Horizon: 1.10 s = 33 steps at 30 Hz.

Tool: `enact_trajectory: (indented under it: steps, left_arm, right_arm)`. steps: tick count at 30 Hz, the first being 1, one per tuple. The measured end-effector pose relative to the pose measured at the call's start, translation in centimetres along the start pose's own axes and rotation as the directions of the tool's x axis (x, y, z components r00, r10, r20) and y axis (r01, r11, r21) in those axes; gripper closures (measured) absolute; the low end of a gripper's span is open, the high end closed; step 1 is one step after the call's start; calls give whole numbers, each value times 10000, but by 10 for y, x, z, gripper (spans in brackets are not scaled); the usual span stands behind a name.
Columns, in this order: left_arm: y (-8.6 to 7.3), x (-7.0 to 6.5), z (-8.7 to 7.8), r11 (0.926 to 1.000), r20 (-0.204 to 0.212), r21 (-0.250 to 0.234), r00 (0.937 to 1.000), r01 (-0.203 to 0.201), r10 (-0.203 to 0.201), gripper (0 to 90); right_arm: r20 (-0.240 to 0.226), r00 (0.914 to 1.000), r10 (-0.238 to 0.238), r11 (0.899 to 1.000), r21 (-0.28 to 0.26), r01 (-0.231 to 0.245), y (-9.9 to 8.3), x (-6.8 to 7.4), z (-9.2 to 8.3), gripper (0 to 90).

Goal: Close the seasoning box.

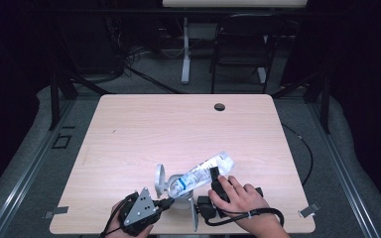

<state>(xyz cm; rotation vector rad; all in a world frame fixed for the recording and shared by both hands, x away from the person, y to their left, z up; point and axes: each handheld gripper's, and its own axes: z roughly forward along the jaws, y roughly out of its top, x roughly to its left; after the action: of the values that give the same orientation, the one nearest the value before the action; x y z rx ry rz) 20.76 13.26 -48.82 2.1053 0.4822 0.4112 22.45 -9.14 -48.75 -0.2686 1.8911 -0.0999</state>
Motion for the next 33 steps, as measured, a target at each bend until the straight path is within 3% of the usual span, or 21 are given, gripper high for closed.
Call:
enact_trajectory:
  steps: [13, 19, 23, 26, 32, 33]
  left_arm:
    - [-1, 1, 1, 10000, 60, -32, 10000, 51, -51, 900]
    - [-7, 4, 0, 9996, 41, 42, 9996, 269, -269, 900]
    - [-6, 4, 0, 9996, 65, -64, 9996, 277, -277, 900]
    - [-4, 1, -1, 9999, 23, -62, 9999, 158, -158, 900]
    - [-4, 0, -5, 9998, -130, -222, 9999, -15, 12, 900]
    - [-4, -1, -5, 9997, -266, -215, 9996, -71, 66, 857]
  right_arm:
    - [73, 9999, 75, 10000, -31, -75, -1, -3, 0, 799]
    - [24, 10000, 75, 9996, 272, -76, -7, -3, 0, 816]
    - [-109, 9997, -228, 9992, 333, 232, -8, 2, -1, 827]
    - [-167, 9999, -37, 9998, 189, 40, -7, 4, 2, 833]
    - [-51, 9998, -186, 9996, 209, 187, -5, 0, 1, 837]
    - [-22, 9999, -163, 9997, 182, 164, -5, 1, 1, 837]
